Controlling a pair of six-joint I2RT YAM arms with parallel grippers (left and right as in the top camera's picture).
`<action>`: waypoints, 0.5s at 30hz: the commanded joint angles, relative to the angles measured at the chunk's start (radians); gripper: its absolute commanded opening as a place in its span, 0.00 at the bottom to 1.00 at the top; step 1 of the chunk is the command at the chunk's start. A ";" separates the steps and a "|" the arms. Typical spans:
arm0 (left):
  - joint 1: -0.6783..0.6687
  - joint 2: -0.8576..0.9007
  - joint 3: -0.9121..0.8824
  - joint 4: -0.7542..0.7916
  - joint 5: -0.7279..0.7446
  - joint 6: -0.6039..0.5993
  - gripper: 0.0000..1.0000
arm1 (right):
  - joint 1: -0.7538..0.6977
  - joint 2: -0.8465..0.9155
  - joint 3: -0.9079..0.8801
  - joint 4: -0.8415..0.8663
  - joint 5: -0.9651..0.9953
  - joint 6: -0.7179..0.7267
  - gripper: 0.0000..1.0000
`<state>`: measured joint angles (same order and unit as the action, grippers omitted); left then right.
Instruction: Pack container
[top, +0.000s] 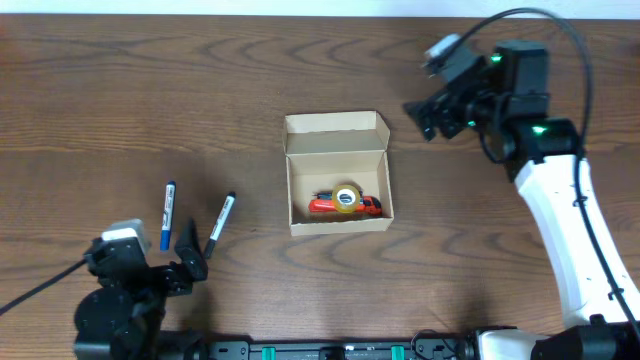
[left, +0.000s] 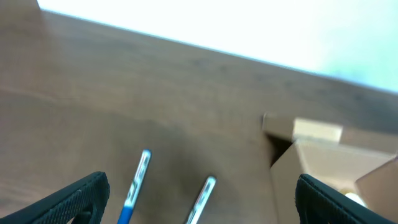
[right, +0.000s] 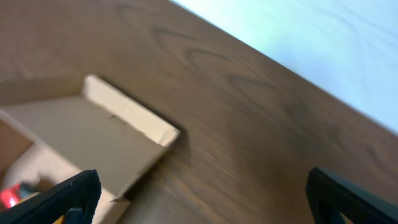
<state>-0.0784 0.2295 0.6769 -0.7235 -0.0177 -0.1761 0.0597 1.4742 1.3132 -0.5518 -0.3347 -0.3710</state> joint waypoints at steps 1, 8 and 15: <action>0.006 0.047 0.060 0.003 -0.011 -0.011 0.95 | -0.055 -0.017 0.014 0.001 -0.048 0.135 0.99; 0.006 0.082 0.068 0.070 0.200 0.038 0.95 | -0.108 -0.017 0.014 -0.024 -0.042 0.150 0.99; 0.006 0.516 0.284 -0.206 0.041 0.011 0.95 | -0.154 -0.016 0.014 -0.028 0.113 0.258 0.99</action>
<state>-0.0784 0.5678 0.8673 -0.8673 0.0959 -0.1680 -0.0662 1.4742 1.3136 -0.5766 -0.3073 -0.1825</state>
